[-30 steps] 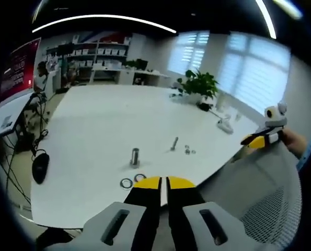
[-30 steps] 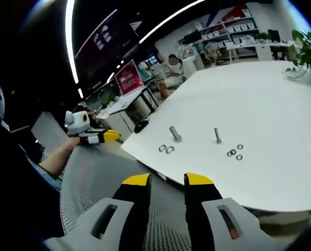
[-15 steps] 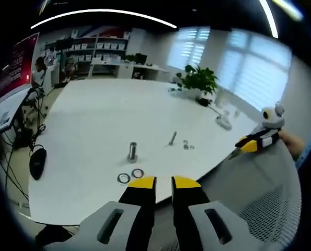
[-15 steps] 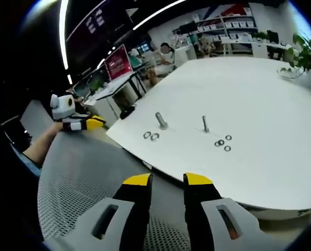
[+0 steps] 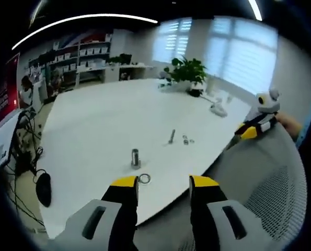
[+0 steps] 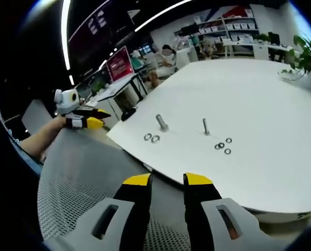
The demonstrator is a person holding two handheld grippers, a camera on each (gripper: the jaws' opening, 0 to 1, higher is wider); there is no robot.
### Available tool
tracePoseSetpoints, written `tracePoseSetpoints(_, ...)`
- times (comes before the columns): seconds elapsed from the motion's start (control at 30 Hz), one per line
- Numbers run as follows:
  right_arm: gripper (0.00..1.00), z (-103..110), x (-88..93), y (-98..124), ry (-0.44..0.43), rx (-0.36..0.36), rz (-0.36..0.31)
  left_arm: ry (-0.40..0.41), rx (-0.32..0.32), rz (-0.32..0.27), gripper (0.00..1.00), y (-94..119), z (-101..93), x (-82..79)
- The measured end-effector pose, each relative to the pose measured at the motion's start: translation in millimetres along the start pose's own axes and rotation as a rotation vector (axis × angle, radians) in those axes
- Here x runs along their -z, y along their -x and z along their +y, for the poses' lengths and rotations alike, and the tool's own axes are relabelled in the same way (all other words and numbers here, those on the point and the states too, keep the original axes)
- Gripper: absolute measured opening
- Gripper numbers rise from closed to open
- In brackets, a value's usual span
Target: Place the washer onto the threaded stud by aligning its center hole with the stud, sliding it down to the base, and recovering from edge contact or off-axis alignment until the washer reaches the visible bottom stop.
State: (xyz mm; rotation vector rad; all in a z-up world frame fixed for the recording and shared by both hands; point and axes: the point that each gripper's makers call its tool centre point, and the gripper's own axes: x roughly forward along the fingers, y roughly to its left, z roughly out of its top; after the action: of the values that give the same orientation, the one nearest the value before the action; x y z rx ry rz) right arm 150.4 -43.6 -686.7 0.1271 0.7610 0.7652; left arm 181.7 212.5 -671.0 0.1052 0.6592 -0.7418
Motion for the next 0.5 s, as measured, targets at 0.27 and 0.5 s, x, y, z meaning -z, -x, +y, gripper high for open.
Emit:
tracePoseSetpoints(0.27, 0.26, 0.8, 1.0, -0.3, 0.003, -0.006, 0.005, -0.175, 0.059, 0.191, 0.40, -16.8, 15.7, 16.5)
tracePoseSetpoints(0.5, 0.27, 0.6, -0.8, 0.5, 0.000, -0.012, -0.012, -0.249, 0.084, 0.337, 0.38, -43.4, 24.9, 32.4)
